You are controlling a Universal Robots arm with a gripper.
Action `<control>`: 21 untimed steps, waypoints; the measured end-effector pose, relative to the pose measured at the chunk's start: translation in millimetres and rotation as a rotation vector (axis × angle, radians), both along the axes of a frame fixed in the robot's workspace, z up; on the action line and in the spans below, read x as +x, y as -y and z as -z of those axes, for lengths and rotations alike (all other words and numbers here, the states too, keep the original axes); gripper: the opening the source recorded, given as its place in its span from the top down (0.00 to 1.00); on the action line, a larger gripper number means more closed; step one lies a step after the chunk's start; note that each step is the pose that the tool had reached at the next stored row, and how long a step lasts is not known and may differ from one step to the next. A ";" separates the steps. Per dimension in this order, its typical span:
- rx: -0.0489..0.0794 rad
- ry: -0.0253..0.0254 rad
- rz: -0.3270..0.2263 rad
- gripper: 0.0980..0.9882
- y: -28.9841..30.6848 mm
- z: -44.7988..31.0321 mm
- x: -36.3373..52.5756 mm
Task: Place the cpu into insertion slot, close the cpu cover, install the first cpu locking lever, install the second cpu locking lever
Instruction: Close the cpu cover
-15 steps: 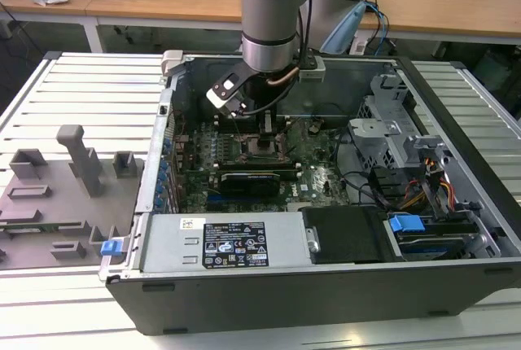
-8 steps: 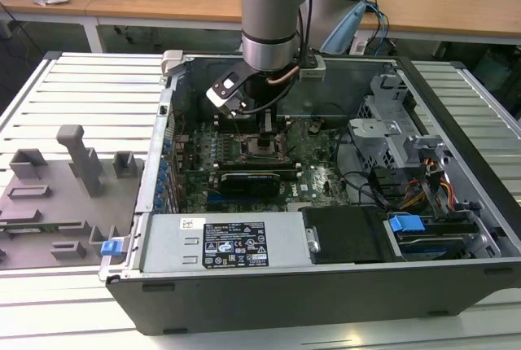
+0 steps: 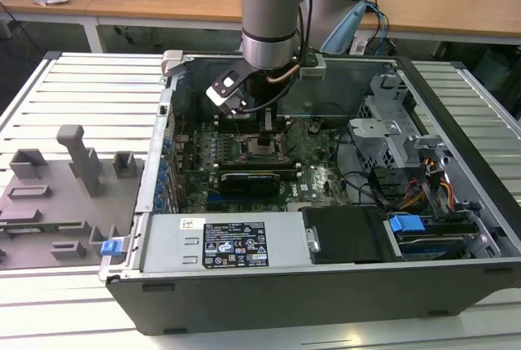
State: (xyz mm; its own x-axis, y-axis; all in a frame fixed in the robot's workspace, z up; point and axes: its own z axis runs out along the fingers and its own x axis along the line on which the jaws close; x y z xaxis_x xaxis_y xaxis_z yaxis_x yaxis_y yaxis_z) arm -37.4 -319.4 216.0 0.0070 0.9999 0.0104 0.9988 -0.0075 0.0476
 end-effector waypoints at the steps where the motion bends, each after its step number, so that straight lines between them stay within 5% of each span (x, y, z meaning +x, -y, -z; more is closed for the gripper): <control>1: 0.000 -0.0001 0.000 0.99 0.0 -0.4 0.0; 13: 0.000 0.0000 0.000 0.99 0.0 -5.1 0.5; 16: 0.000 -0.0088 0.000 0.99 0.1 -5.3 9.6; 18: 0.000 -0.0103 0.000 0.99 0.0 -7.0 10.0; 21: 0.000 -0.0103 0.000 0.99 0.0 -20.4 10.0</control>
